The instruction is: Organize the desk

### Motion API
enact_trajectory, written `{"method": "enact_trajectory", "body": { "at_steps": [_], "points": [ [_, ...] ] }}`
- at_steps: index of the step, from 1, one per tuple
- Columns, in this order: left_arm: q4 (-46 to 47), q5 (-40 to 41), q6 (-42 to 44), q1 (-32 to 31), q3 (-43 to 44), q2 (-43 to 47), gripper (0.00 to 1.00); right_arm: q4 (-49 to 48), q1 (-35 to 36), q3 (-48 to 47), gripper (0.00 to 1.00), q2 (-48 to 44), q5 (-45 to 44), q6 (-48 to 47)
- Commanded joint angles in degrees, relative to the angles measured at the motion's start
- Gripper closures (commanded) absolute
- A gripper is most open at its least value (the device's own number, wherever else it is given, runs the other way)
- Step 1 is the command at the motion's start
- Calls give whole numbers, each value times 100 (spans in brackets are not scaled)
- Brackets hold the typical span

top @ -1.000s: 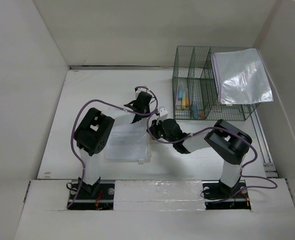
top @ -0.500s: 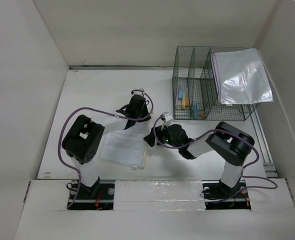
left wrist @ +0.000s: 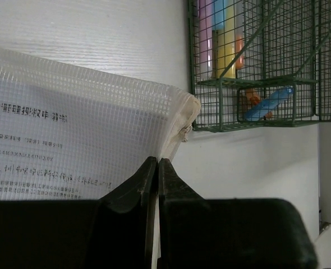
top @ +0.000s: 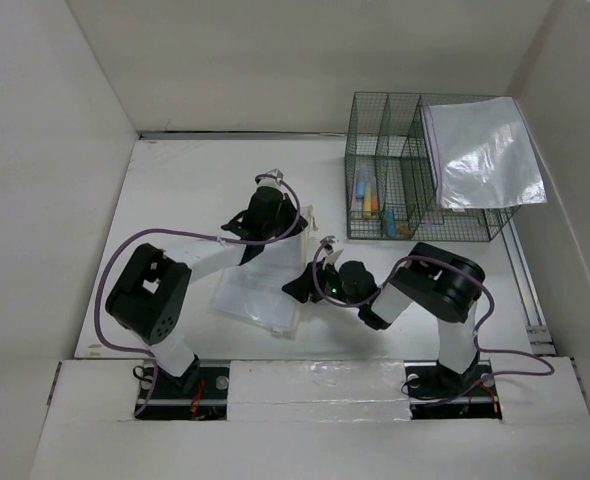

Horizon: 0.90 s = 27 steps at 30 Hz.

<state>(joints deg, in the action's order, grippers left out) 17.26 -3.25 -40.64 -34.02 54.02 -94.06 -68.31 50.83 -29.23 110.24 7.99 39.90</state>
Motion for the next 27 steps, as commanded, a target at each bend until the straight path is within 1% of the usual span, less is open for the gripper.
{"method": "enact_trajectory", "body": {
  "at_steps": [1, 3, 4, 5, 6, 7, 9, 10, 13, 14, 15, 16, 17, 18, 19, 20, 21, 22, 23, 24, 25, 26, 27],
  "points": [
    [384, -211, -198, 18, -41, 336, 100, -1061, -160, -91, 45, 322, 291, 413],
    [384, -238, -216, 18, -58, 371, 100, -1341, -213, -100, 54, 419, 326, 466],
    [384, -247, -216, 70, -84, 388, 100, -1403, -214, -74, 66, 437, 326, 492],
    [401, -255, -233, 71, -119, 441, 100, -1421, -214, -56, 72, 385, 274, 492],
    [445, -264, -268, 123, -189, 528, 100, -1274, -214, -13, 80, 254, 178, 449],
    [471, -256, -295, 176, -234, 581, 100, -1272, -214, -12, 84, 253, 177, 396],
    [515, -186, -356, 176, -313, 713, 100, -817, -152, 5, 92, -71, -25, 238],
    [516, -133, -383, 176, -383, 783, 100, -650, -100, -3, 100, -194, -112, 90],
    [428, 244, -357, 176, -480, 1178, 100, 70, -38, -12, 100, -765, -297, -306],
    [306, 498, -304, 176, -480, 1319, 91, 899, 23, -73, 100, -1184, -524, -551],
    [305, 500, -304, 176, -480, 1320, 91, 907, 24, -74, 100, -1415, -526, -553],
    [261, 692, -269, 176, -489, 1416, 77, 1273, 85, -117, 100, -1661, -648, -893],
    [269, 746, -156, 176, -506, 1608, 69, 2095, 85, -179, 100, -1907, -989, -1088],
    [261, 773, -85, 237, -498, 1697, 63, 2555, 207, -344, 100, -2188, -1158, -1420],
    [226, 860, -32, 238, -489, 1794, 51, 3012, 208, -424, 100, -2678, -1342, -1598],
    [182, 922, 29, 238, -454, 1978, 47, 3922, 278, -547, 100, -2952, -1674, -1721],
    [156, 974, 48, 238, -436, 2058, 44, 4392, 278, -801, 100, -3199, -1826, -1696],
    [129, 1045, 65, 238, -384, 2241, 39, 4806, 278, -899, 100, -3654, -1949, -1922],
    [120, 1054, 83, 238, -349, 2339, 39, 5410, 278, -987, 100, -3884, -2116, -2064],
    [120, 1063, 135, 238, -322, 2418, 37, 5721, 278, -1075, 100, -4139, -2161, -2291],
    [111, 993, 170, 238, -226, 2567, 33, 6046, 191, -1284, 100, -4351, -2179, -2398],
    [85, 940, 214, 238, -164, 2629, 33, 6615, 138, -1417, 100, -4762, -2170, -2504],
    [24, 888, 284, 238, -77, 2682, 31, 6812, 68, -1575, 100, -4975, -2161, -2574]
  ]
}}
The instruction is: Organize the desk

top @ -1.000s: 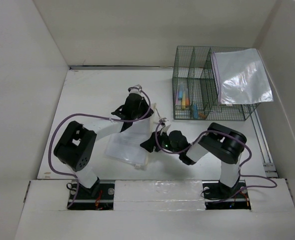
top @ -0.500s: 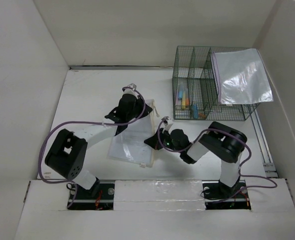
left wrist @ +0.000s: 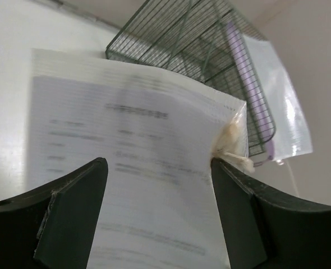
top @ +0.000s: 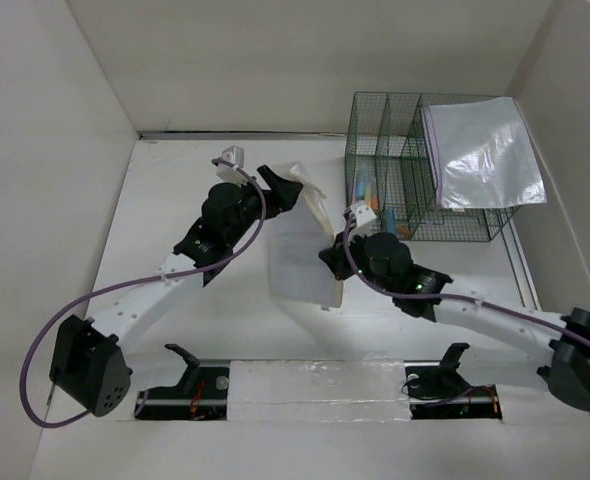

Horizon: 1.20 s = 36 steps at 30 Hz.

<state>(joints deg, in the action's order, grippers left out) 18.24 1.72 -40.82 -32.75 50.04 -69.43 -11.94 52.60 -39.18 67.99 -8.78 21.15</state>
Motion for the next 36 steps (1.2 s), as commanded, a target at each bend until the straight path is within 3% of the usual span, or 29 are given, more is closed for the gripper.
{"method": "enact_trajectory", "body": {
  "at_steps": [1, 6, 12, 16, 20, 22, 26, 29, 36],
  "points": [
    [-162, 269, 337, 163, 479, 306, 30, 1586, -162, -861, 100, -934, -467, -856],
    [-137, -13, 347, 225, 639, 614, 22, 2819, -645, -1811, 100, -1971, -389, -1165],
    [925, -2207, -347, 954, 559, 361, 20, 3488, -1680, -3180, 100, -2299, 402, -1481],
    [2546, -3761, -786, 955, 577, -253, 20, 3796, -2444, -4035, 100, -2036, 1129, -1622],
    [4106, -4618, -1393, 955, 734, -896, 18, 3841, -3122, -4537, 100, -1676, 2684, -1570],
    [5016, -5003, -1762, 955, 866, -1299, 17, 3770, -3273, -4712, 100, -1605, 2933, -1482],
    [7073, -5470, -3007, 955, 1269, -2063, 13, 3682, -3353, -5125, 100, -1385, 3748, -1263],
    [7701, -5533, -3379, 955, 1482, -2329, 12, 3725, -3353, -5240, 100, -1253, 3926, -1201],
    [7808, -5585, -3336, 753, 1983, -2769, 12, 3436, -3353, -5048, 100, -1033, 4507, -946]
  ]
}}
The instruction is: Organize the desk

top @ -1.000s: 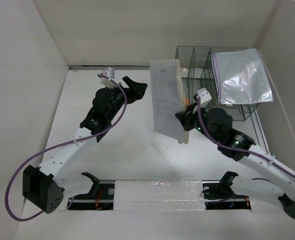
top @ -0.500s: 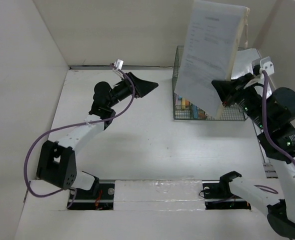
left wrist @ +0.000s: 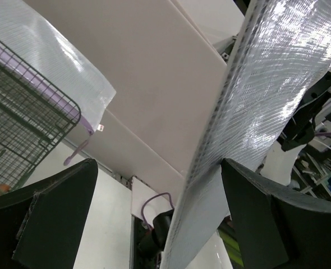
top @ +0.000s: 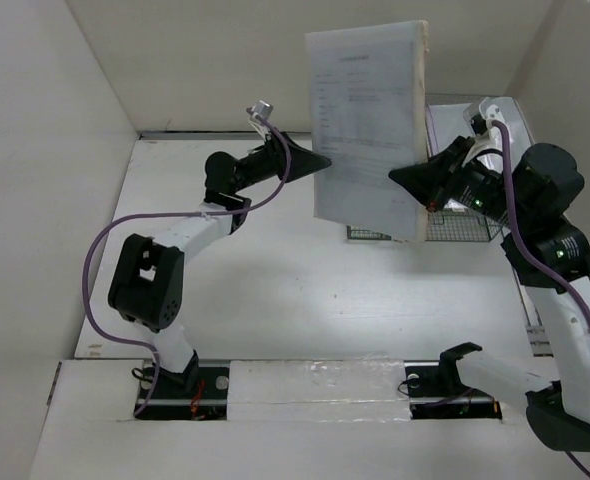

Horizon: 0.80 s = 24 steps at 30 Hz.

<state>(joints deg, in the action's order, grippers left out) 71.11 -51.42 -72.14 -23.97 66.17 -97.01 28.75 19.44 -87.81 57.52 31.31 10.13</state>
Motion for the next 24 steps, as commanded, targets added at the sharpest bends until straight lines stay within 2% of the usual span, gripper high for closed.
{"method": "enact_trajectory", "body": {
  "at_steps": [1, 7, 13, 16, 20, 21, 24],
  "points": [
    [2791, -264, -308, -126, 440, -115, 12, -625, -37, -140, 100, 57, 508, 156],
    [3180, -246, -687, -126, 800, -432, 20, -731, -414, 246, 100, 23, 885, 235],
    [3497, -175, -995, -179, 967, -591, 47, -1020, -1029, 668, 100, 58, 1421, 454],
    [3558, -237, -1039, -239, 1029, -635, 55, -1344, -1284, 949, 100, 110, 1737, 665],
    [3612, -334, -1048, -372, 1152, -687, 55, -1557, -1399, 1082, 100, 233, 2001, 789],
    [3472, -334, -996, -520, 1196, -705, 59, -1548, -1399, 1038, 100, 260, 2011, 797],
    [2929, -421, -627, -775, 1433, -740, 60, -1382, -1688, 819, 100, 295, 2019, 719]
  ]
}}
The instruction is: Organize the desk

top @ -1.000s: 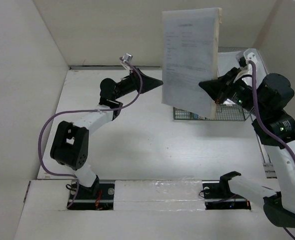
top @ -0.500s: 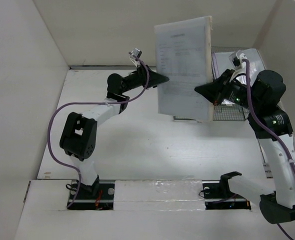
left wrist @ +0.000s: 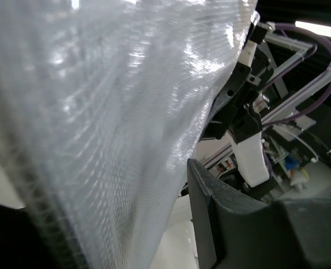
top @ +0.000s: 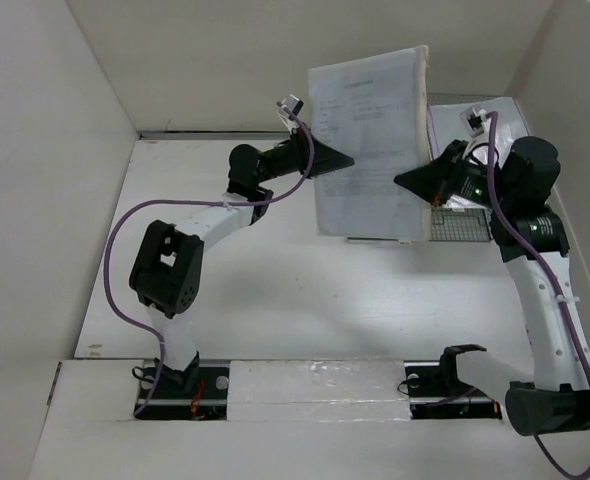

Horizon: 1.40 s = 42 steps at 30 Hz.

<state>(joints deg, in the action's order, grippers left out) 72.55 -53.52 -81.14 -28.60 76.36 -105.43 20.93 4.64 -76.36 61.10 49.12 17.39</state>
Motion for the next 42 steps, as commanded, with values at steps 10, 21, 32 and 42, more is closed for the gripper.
{"method": "enact_trajectory", "body": {
  "at_steps": [10, 21, 32, 42],
  "points": [
    [-495, 455, 2479, -1244, 1616, 84, 89, 727, -614, -969, 100, -46, -1501, -824],
    [-2104, 1159, 2366, -2026, 4377, -1735, 71, 1572, -728, -2146, 100, 630, -4085, -1405],
    [-2535, 1309, 2463, -2088, 5169, -2297, 55, 1879, -2212, -2928, 100, 1913, -2321, -1589],
    [-2843, 1713, 2383, -2264, 5980, -2984, 50, 2811, -2749, -4194, 100, 3178, -2355, -1888]
  ]
}}
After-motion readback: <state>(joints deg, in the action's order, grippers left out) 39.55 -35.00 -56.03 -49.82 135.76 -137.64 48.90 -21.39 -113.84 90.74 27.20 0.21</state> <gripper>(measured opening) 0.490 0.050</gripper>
